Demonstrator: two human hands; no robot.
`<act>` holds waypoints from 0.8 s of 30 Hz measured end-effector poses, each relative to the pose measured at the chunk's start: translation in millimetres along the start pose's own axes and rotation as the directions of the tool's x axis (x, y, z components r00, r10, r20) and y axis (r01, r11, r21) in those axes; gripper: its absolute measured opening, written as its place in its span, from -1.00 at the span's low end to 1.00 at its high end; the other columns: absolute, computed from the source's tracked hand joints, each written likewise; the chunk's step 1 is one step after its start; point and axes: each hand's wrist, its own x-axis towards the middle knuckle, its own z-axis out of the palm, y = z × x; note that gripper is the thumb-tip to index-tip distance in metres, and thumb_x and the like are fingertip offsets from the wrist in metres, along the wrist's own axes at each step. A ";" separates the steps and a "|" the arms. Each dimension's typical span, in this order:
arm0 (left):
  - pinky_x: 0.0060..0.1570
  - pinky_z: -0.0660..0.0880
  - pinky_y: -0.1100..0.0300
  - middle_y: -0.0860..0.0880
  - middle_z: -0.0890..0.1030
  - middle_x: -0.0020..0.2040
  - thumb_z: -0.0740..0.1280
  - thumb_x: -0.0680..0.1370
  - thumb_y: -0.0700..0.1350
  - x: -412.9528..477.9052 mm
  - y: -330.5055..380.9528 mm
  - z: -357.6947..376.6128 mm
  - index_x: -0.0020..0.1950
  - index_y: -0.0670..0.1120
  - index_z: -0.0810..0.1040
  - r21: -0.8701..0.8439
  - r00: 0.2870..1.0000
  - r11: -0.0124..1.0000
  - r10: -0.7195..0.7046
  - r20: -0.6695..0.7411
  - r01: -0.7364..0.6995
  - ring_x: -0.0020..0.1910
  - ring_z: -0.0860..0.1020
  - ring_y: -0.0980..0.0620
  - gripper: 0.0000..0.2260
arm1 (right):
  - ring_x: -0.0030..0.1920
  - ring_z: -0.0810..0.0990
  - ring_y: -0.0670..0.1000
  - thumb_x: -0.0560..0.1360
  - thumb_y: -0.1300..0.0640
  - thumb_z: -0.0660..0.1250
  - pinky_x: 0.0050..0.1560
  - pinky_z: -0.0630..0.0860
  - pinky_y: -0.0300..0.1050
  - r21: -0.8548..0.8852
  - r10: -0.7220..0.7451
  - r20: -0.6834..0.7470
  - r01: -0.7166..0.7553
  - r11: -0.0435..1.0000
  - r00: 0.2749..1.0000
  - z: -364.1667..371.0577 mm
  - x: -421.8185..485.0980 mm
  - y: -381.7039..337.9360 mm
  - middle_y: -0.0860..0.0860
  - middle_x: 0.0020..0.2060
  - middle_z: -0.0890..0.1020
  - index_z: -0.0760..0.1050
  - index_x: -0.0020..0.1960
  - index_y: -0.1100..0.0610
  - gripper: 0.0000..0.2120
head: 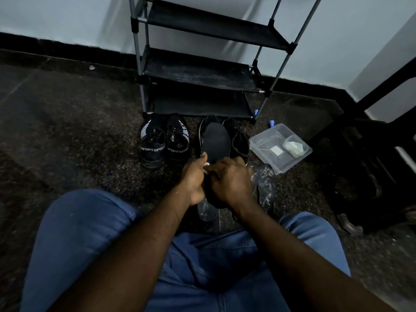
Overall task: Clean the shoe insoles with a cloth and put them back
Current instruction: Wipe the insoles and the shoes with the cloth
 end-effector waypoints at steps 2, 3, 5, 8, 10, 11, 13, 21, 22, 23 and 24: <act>-0.26 0.60 0.11 -0.17 0.66 0.03 0.26 0.64 0.20 0.3 1.7 0.4 0.29 -0.17 0.59 -0.021 1.000 1.000 0.001 -0.016 -0.001 -0.13 0.68 -0.11 -0.52 | -0.02 0.53 0.15 0.45 -0.12 0.12 -0.09 0.40 0.06 -0.083 -0.107 -0.004 0.107 0.991 0.994 -3.5 -4.5 2.8 -0.10 -0.09 0.69 0.73 0.02 -0.14 -0.59; -0.26 0.60 0.11 -0.16 0.67 0.02 0.24 0.65 0.19 -0.8 2.8 1.4 0.35 -0.18 0.56 -0.018 1.000 1.000 0.003 -0.015 -0.003 -0.14 0.68 -0.11 -0.51 | -0.03 0.53 0.14 0.44 -0.13 0.13 -0.09 0.37 0.06 -0.121 -0.119 -0.008 0.117 0.986 0.993 -5.1 -3.6 5.2 -0.11 -0.10 0.69 0.73 0.01 -0.15 -0.60; -0.21 0.60 0.11 -0.16 0.69 0.02 0.21 0.67 0.16 -3.0 2.8 4.2 0.38 -0.17 0.55 -0.004 1.000 1.000 0.013 0.001 -0.013 -0.13 0.68 -0.11 -0.52 | -0.01 0.54 0.14 0.44 -0.10 0.22 -0.06 0.35 0.06 -0.169 -0.049 -0.032 0.043 0.985 0.998 -5.8 2.5 12.9 -0.11 -0.09 0.69 0.72 0.01 -0.17 -0.69; -0.09 0.60 0.08 -0.17 0.69 0.11 0.23 0.67 0.14 -0.8 -0.3 5.0 0.39 -0.17 0.55 -0.016 1.000 1.000 0.026 -0.009 -0.026 -0.05 0.68 -0.12 -0.54 | 0.02 0.54 0.16 0.45 -0.05 0.31 -0.05 0.39 0.07 -0.095 0.088 -0.069 -0.094 0.991 0.994 -5.7 5.5 14.8 -0.09 -0.08 0.69 0.72 0.02 -0.15 -0.76; -0.05 0.60 0.07 -0.18 0.67 0.19 0.25 0.67 0.13 -1.4 0.3 3.5 0.38 -0.18 0.56 -0.040 0.999 0.999 0.035 -0.013 -0.035 0.01 0.66 -0.13 -0.54 | -0.01 0.53 0.14 0.45 -0.08 0.25 -0.08 0.33 0.02 -0.111 0.016 -0.049 -0.021 0.994 0.999 -2.3 -3.1 8.1 -0.09 -0.12 0.67 0.71 0.03 -0.15 -0.71; -0.03 0.60 0.07 -0.19 0.66 0.24 0.26 0.66 0.13 -0.5 1.4 2.1 0.38 -0.18 0.56 -0.045 0.999 0.998 0.046 -0.019 -0.047 0.04 0.65 -0.14 -0.55 | -0.02 0.52 0.12 0.44 -0.08 0.26 -0.09 0.29 -0.01 -0.132 -0.049 -0.013 0.046 0.990 0.999 -0.9 -8.6 4.8 -0.10 -0.12 0.66 0.70 0.03 -0.16 -0.72; -0.05 0.60 0.08 -0.18 0.65 0.28 0.27 0.66 0.11 -1.3 5.0 1.6 0.39 -0.16 0.56 -0.059 0.997 0.996 0.071 -0.032 -0.073 0.06 0.65 -0.13 -0.57 | -0.03 0.51 0.09 0.41 -0.05 0.38 -0.09 0.25 -0.03 -0.171 -0.155 0.030 0.158 0.973 0.988 0.7 -15.3 7.4 -0.12 -0.12 0.65 0.70 0.02 -0.17 -0.78; 0.17 0.57 -0.02 -0.11 0.64 0.30 0.27 0.67 0.11 -2.0 5.6 5.2 0.38 -0.06 0.55 -0.044 0.996 0.996 0.078 -0.036 -0.080 0.24 0.62 -0.12 -0.63 | -0.03 0.53 0.14 0.42 -0.02 0.27 -0.07 0.49 0.09 -0.113 -0.051 -0.041 0.046 0.993 0.998 -3.8 -7.8 16.7 -0.09 -0.08 0.69 0.72 0.02 -0.11 -0.71; 0.14 0.58 -0.02 -0.12 0.65 0.27 0.28 0.66 0.12 -2.3 5.2 4.6 0.36 -0.07 0.56 -0.044 0.997 0.996 0.071 -0.036 -0.073 0.23 0.62 -0.15 -0.62 | -0.04 0.52 0.12 0.42 -0.03 0.24 -0.08 0.45 0.05 -0.146 -0.118 -0.017 0.114 0.983 0.993 -3.5 -12.9 15.7 -0.10 -0.07 0.68 0.71 0.03 -0.12 -0.69; 0.12 0.58 -0.02 -0.12 0.65 0.29 0.29 0.64 0.14 -2.1 4.8 4.9 0.37 -0.06 0.56 -0.043 0.997 0.996 0.070 -0.038 -0.072 0.26 0.61 -0.17 -0.61 | -0.04 0.53 0.11 0.43 -0.03 0.25 -0.09 0.41 0.02 -0.176 -0.153 -0.012 0.148 0.973 0.988 -4.9 -14.5 18.2 -0.12 -0.06 0.68 0.71 0.04 -0.13 -0.70; 0.14 0.57 -0.03 -0.11 0.63 0.32 0.31 0.63 0.15 -2.1 4.7 5.6 0.39 -0.04 0.55 -0.046 0.996 0.996 0.072 -0.047 -0.074 0.30 0.59 -0.16 -0.59 | -0.04 0.53 0.12 0.44 -0.01 0.30 -0.09 0.39 0.03 -0.183 -0.131 -0.035 0.123 0.976 0.991 -7.3 -11.8 23.4 -0.12 -0.06 0.69 0.71 0.02 -0.12 -0.74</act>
